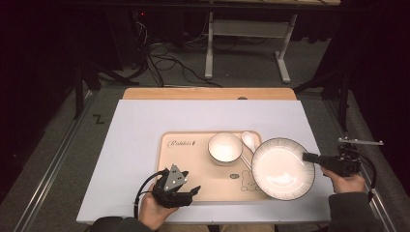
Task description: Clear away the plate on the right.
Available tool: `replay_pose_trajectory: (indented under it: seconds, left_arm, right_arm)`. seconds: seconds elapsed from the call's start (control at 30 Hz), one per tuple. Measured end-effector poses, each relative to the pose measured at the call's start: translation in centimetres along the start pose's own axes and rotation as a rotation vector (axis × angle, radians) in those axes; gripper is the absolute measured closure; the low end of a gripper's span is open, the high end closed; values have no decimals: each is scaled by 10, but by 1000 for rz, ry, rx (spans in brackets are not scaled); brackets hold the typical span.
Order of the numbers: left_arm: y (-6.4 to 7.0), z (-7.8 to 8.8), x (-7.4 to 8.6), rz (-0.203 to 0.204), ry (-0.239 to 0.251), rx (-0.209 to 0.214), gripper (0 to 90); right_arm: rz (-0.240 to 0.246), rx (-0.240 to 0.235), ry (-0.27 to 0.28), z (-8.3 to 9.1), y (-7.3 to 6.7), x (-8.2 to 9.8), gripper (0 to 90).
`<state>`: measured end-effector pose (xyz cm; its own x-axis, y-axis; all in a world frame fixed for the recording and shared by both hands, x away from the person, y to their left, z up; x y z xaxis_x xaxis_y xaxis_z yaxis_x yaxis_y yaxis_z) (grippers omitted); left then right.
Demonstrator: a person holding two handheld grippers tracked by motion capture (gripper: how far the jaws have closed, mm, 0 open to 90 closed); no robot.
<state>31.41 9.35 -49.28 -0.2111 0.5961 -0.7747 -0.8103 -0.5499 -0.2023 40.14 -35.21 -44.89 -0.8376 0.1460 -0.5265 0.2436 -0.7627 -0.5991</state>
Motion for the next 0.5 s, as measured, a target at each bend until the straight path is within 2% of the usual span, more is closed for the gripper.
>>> replay_pose_trajectory:
  seconds: [0.2, 0.33, 0.5]
  left_arm:
    - [0, -5, -8, 2, 1, 20, 372]
    - [-1, -8, -14, 9, -3, 18, 377]
    - [-2, -10, -20, 15, 12, 28, 376]
  right_arm:
    - [26, -18, -26, -10, -14, 2, 863]
    - [53, -35, -43, -17, -24, 4, 863]
    - [77, -57, -69, -28, -40, 5, 863]
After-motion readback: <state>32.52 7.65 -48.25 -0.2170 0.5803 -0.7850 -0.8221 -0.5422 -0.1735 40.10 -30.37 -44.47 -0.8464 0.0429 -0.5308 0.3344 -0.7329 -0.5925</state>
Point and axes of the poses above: each handheld gripper's, and its own axes: z roughly backward along the jaws, x roughly out of its underside, y roughly to its right, the point moved 4 cm from there along -z, roughly forward along the jaws, and after that the axes turned 14 degrees about -z, right-handed, at the moved point
